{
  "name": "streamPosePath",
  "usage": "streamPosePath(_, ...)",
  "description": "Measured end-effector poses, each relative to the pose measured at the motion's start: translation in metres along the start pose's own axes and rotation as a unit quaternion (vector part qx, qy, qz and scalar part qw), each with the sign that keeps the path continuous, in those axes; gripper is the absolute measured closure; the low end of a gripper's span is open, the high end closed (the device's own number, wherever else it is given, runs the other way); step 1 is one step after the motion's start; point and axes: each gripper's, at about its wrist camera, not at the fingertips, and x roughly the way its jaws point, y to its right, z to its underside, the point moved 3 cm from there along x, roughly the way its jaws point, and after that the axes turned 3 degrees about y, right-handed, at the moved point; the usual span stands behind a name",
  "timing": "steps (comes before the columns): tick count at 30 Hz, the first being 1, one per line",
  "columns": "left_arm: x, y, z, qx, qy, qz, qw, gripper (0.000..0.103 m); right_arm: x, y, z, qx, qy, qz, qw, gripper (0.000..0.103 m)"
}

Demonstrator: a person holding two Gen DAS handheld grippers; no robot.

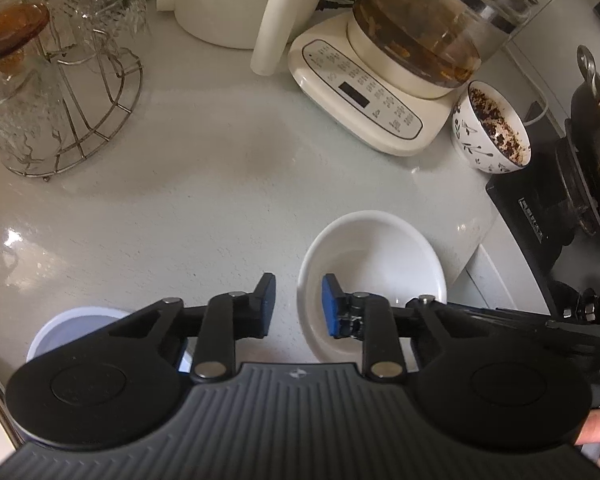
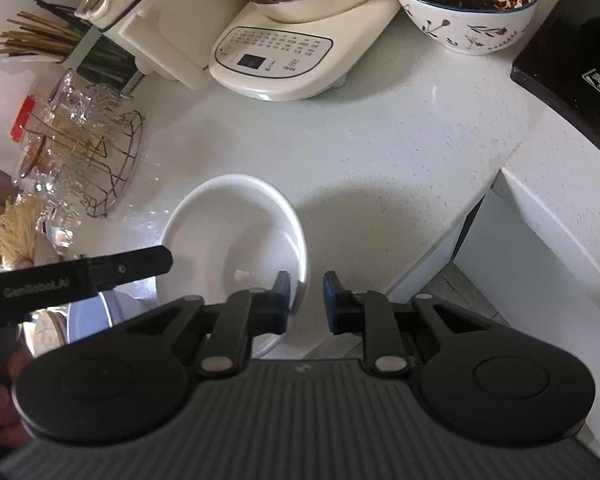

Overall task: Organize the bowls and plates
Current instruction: 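Close both grippers on the rim of the white ceramic bowl, then lift the white ceramic bowl with both grippers and carry it over the plastic bowls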

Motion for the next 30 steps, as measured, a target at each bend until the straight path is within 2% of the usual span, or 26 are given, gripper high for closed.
streamPosePath(3, 0.005, -0.001, 0.001, -0.011, -0.006, 0.005, 0.9999, 0.085, -0.005, 0.002, -0.002, -0.001, 0.012, 0.004, 1.0, 0.094)
streamPosePath(16, -0.003, 0.013, 0.008, -0.011, 0.008, 0.013, 0.9998, 0.085, -0.019, 0.008, 0.0, -0.007, 0.017, -0.016, 1.0, 0.094)
streamPosePath(30, -0.059, 0.025, 0.021, -0.047, 0.066, 0.003, 0.9967, 0.085, -0.064, -0.007, 0.0, -0.034, 0.046, -0.058, 0.997, 0.093)
